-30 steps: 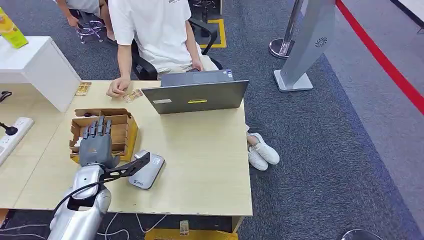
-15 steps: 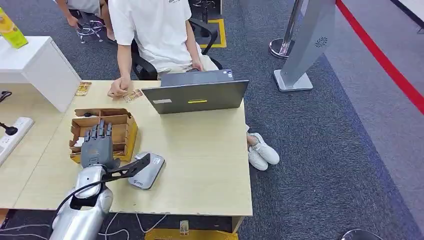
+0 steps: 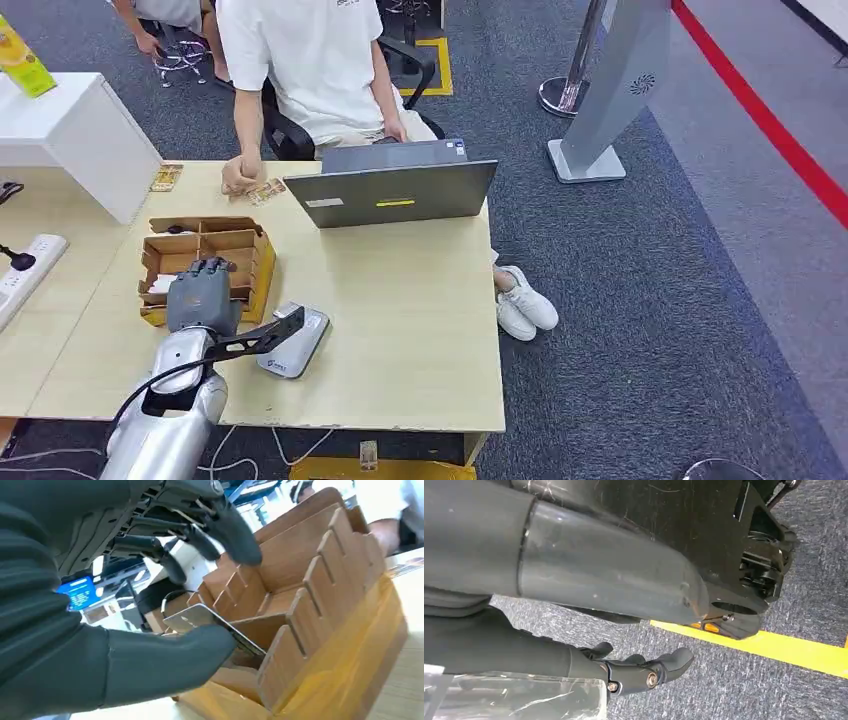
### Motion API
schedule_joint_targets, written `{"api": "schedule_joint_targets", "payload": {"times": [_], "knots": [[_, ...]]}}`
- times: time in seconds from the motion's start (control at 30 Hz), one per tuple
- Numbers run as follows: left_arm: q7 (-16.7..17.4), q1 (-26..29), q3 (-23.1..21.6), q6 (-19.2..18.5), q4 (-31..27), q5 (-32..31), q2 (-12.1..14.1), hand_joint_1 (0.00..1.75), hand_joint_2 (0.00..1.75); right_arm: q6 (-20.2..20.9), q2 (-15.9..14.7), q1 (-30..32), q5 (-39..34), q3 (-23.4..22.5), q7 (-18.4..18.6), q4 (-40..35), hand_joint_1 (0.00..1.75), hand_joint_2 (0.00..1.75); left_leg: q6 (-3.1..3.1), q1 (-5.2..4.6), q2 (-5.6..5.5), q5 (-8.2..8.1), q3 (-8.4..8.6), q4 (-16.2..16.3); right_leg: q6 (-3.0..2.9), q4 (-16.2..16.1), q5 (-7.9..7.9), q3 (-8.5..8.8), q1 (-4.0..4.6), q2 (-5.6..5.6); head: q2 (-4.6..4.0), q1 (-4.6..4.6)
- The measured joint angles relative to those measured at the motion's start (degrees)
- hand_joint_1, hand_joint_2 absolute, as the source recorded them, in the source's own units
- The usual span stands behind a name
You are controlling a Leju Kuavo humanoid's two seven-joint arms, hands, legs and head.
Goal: Pass the card to the sensor for recognition and then transmit it.
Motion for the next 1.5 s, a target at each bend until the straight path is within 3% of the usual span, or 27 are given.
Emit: {"api": "schedule_joint_targets", "payload": {"times": [1.17, 1.27, 1.37, 1.5], "knots": [[-5.03, -0.27, 2.51, 1.62, -0.07, -0.02, -2.91, 1.75, 1.75, -0.39, -0.28, -0.17, -2.58, 2.60, 0.28, 0.15, 0.00, 0.00, 0.00, 0.00, 0.00, 0.00, 0.00, 0.00, 0.00, 0.00, 0.00, 0.00, 0.00, 0.00, 0.00, 0.00], [-7.44, 0.29, 2.45, 1.88, -3.22, 0.90, -3.12, 1.75, 1.75, -0.94, -0.28, -0.17, -3.98, 2.60, -0.07, 0.17, 0.00, 0.00, 0.00, 0.00, 0.00, 0.00, 0.00, 0.01, 0.00, 0.00, 0.00, -0.01, 0.00, 0.00, 0.00, 0.00], [-8.92, 1.30, 1.00, 0.30, -10.15, 4.31, -2.62, 1.75, 1.75, -1.33, -0.31, -0.12, -5.82, 2.60, -0.22, 0.20, 0.00, 0.00, 0.00, 0.00, 0.00, 0.00, -0.02, 0.01, 0.00, 0.00, 0.00, -0.01, 0.00, 0.00, 0.00, 0.02], [-9.20, 1.78, -3.26, -1.96, -21.06, 10.87, 0.94, 1.75, 1.75, -2.05, -0.31, -0.07, -8.11, 2.60, -0.24, 0.28, 0.00, 0.00, 0.00, 0.00, 0.01, 0.00, -0.01, 0.00, 0.00, 0.00, 0.00, -0.04, 0.00, 0.01, 0.00, 0.00]]}}
